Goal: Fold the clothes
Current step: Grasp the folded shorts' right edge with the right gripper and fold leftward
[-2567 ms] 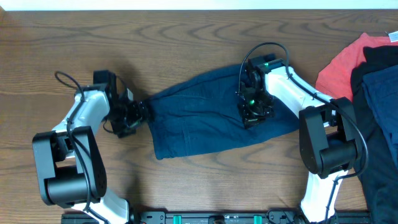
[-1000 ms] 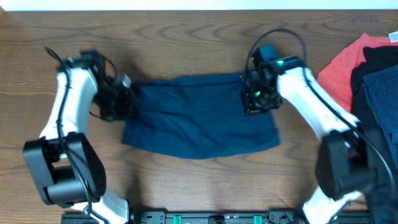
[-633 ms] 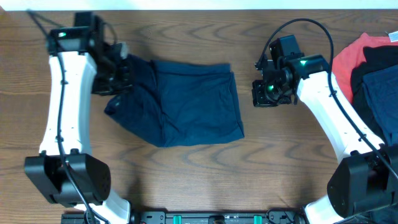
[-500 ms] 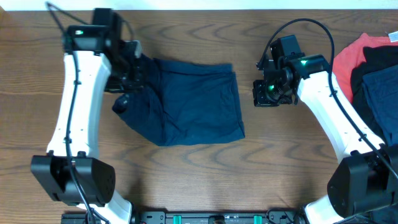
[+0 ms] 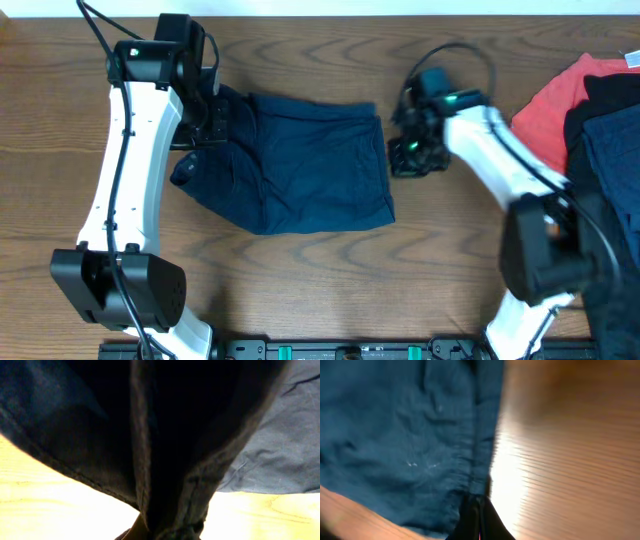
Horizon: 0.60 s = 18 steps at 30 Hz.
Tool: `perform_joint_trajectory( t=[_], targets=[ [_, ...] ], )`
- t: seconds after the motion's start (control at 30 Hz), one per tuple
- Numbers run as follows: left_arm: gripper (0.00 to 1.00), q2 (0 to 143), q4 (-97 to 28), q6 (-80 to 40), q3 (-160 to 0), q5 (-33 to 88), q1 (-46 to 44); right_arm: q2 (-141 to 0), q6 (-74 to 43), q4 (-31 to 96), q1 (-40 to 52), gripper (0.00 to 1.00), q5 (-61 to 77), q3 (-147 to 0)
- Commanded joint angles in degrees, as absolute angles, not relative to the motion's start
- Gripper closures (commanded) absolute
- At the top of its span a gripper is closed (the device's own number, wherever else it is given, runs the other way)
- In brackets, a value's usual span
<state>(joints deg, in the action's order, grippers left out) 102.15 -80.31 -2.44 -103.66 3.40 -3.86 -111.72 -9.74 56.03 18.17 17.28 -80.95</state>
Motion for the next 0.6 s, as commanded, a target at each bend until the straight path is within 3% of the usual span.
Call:
perform_joint_trajectory(
  t=[0.0,0.17,0.33,0.57],
  targets=[
    [0.94,101.0,-80.1,-3.7,-105.2,2.1,-3.3,-115.8,-6.1,55.8,22.8,0.99,22.2,-80.4],
    [0.94,101.0,-79.9,-3.7,-105.2,2.1,-3.2,-117.4,-5.9,55.6,26.4,0.99,21.7,-80.4],
    [0.94,101.0,-79.9,-3.5,-105.3,0.9,-2.7,-117.4,-8.8,64.2,28.3,0.99,15.6,-79.6],
    [0.94,101.0,-80.3,-2.3,-107.9,0.0,-0.3,-117.4,-9.4,65.0,32.2,0.99,19.4,-73.3]
  ],
)
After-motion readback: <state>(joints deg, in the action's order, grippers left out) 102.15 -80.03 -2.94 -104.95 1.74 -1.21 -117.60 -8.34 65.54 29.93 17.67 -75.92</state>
